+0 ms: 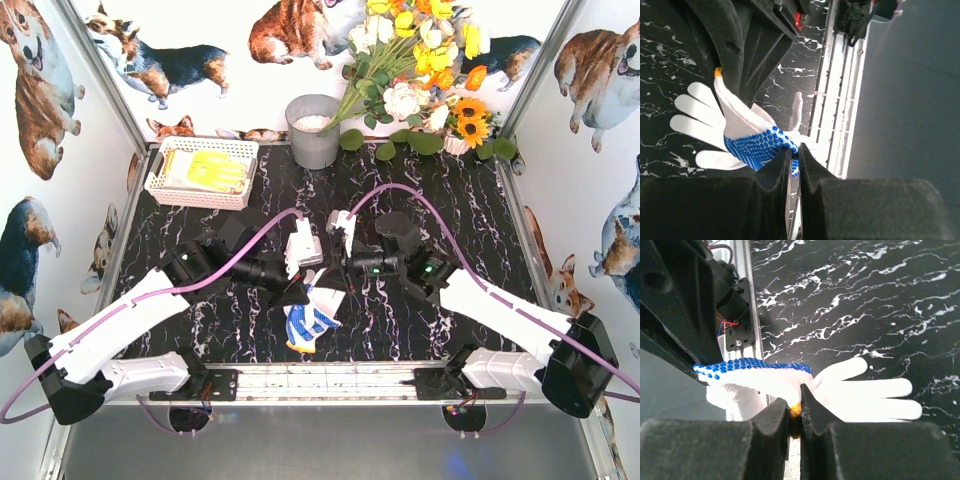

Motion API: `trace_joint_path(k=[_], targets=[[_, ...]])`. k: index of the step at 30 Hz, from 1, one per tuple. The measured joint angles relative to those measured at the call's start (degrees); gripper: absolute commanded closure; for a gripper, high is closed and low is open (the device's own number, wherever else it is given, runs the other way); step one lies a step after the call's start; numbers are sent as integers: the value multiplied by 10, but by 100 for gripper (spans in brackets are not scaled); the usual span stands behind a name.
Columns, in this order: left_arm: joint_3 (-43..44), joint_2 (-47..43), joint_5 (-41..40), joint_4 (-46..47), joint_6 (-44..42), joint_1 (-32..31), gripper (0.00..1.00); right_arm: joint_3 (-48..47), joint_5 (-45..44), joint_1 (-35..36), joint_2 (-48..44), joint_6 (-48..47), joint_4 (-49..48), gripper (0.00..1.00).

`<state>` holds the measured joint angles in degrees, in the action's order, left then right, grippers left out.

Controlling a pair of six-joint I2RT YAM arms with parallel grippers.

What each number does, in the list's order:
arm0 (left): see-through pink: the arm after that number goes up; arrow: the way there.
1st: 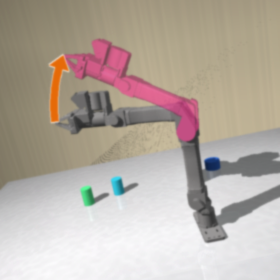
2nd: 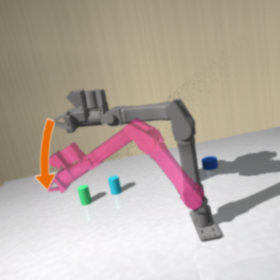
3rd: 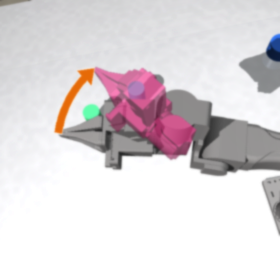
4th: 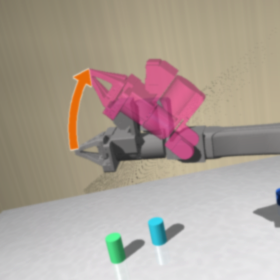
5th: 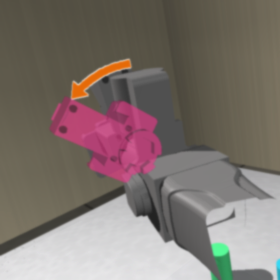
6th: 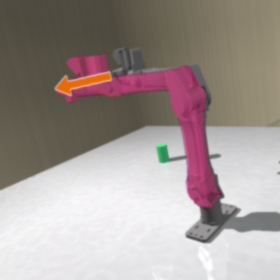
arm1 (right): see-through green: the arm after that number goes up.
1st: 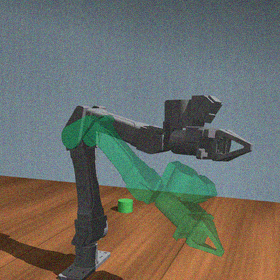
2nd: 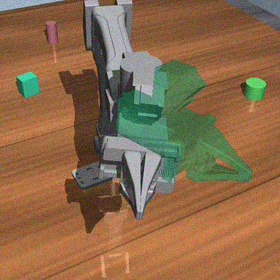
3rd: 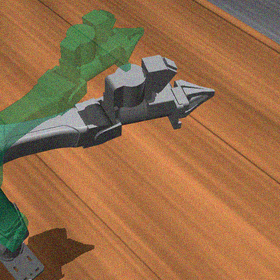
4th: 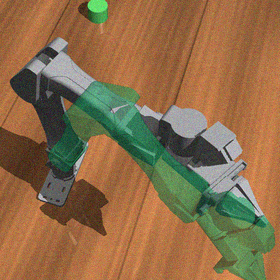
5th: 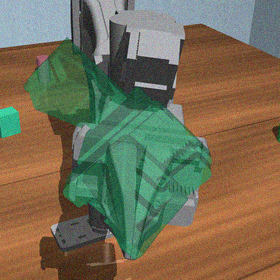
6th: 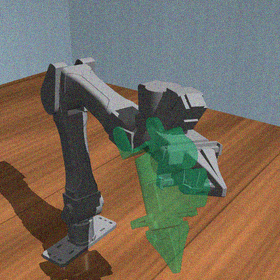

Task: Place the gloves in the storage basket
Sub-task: Turn over the glove.

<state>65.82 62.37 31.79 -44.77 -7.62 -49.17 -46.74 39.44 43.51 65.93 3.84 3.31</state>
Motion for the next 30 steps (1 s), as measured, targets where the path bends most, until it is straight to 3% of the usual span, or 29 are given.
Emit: trace_joint_path(k=[9, 16, 22, 25, 30], targets=[[-16, 5, -94, 11, 3, 0, 100, -22, -100, 9, -20, 35, 42, 100], [-21, 22, -216, 49, 24, 5, 100, -140, -365, 90, 33, 82, 177, 100], [-46, 26, -256, 108, 60, 17, 100, -197, -603, 201, 62, 219, 296, 100], [-54, 32, -265, 121, 67, 19, 100, -199, -684, 251, 62, 288, 344, 100], [-66, 37, -264, 169, 78, 30, 100, -212, -756, 275, 63, 329, 410, 100]])
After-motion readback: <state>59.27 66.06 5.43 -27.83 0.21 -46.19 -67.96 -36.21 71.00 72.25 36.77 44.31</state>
